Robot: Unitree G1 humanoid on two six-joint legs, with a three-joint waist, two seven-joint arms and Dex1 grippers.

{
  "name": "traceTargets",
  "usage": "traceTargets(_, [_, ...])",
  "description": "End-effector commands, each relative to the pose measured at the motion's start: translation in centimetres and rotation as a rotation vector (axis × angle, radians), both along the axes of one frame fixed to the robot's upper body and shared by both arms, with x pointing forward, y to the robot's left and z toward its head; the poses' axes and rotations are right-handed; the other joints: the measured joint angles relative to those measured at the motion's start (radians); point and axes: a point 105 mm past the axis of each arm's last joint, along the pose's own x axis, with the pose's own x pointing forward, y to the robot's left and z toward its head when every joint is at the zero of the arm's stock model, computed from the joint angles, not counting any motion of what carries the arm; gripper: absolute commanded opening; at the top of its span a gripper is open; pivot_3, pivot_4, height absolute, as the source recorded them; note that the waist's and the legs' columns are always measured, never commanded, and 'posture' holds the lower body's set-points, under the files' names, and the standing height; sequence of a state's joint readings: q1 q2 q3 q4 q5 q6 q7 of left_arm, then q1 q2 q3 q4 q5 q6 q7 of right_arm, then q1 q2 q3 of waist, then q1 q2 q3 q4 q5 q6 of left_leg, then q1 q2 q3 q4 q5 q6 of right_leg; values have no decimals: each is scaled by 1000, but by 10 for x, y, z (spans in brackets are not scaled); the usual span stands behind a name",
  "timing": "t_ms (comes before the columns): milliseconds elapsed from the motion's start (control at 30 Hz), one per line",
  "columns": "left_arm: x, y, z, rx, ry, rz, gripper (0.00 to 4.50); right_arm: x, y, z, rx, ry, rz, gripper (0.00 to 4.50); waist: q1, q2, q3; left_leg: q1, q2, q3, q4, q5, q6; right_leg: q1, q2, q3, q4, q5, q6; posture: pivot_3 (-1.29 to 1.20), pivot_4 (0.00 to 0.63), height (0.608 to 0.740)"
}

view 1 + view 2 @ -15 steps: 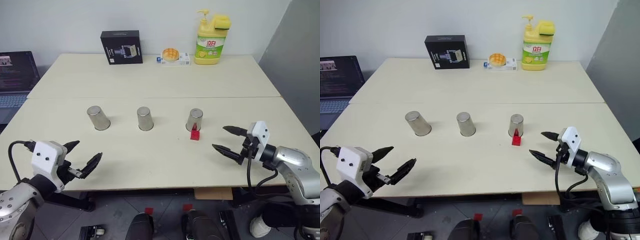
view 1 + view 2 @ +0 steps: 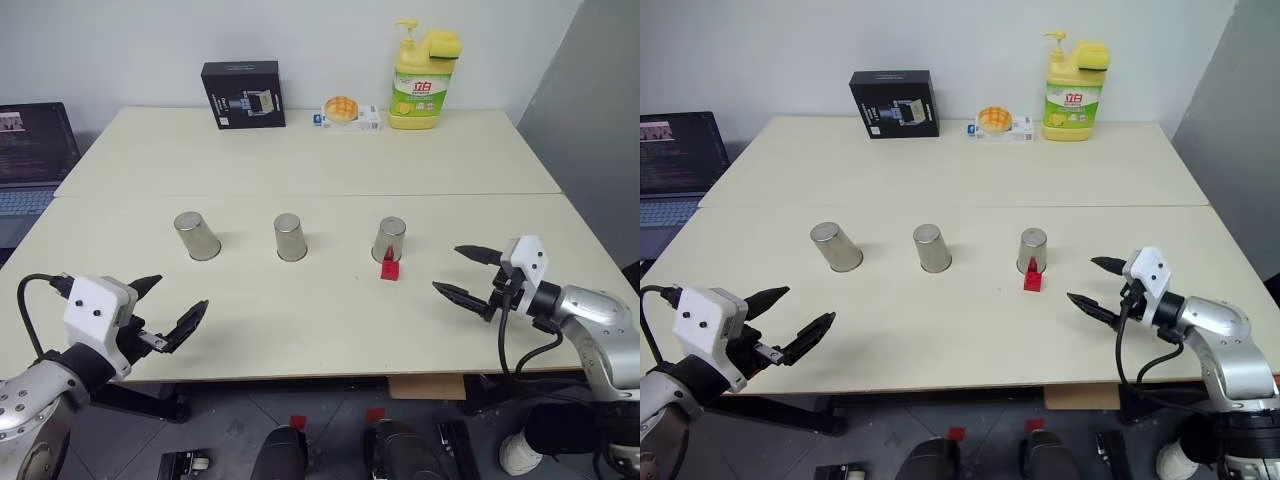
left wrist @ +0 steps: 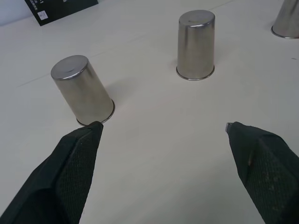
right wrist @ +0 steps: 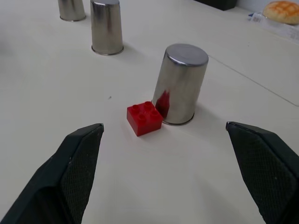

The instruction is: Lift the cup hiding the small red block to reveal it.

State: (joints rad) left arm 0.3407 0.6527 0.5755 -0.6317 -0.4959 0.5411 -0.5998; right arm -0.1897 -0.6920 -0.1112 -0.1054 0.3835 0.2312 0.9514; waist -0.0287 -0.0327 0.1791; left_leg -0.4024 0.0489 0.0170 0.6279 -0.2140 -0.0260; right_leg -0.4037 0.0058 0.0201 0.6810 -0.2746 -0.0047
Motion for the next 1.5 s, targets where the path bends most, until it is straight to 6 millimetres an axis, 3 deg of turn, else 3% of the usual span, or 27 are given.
traceTargets(33, [1,-8,10,31,-30,-30,4500,1,-4,17,20,-51,-3,4462,0,0,0,0,0,0,0,0,0,0,0,0,0,0,0,0,150,740])
traceTargets(733, [3,-19,9,18,2,-72,4500,2,-4,21,16,-32,-23,4462,0,0,0,0,0,0,0,0,0,0,0,0,0,0,0,0,150,740])
traceTargets(1500, [3,-15,4,20,12,-72,4500,1,-3,16,-1,-23,-3,4462,0,0,0,0,0,0,0,0,0,0,0,0,0,0,0,0,150,740])
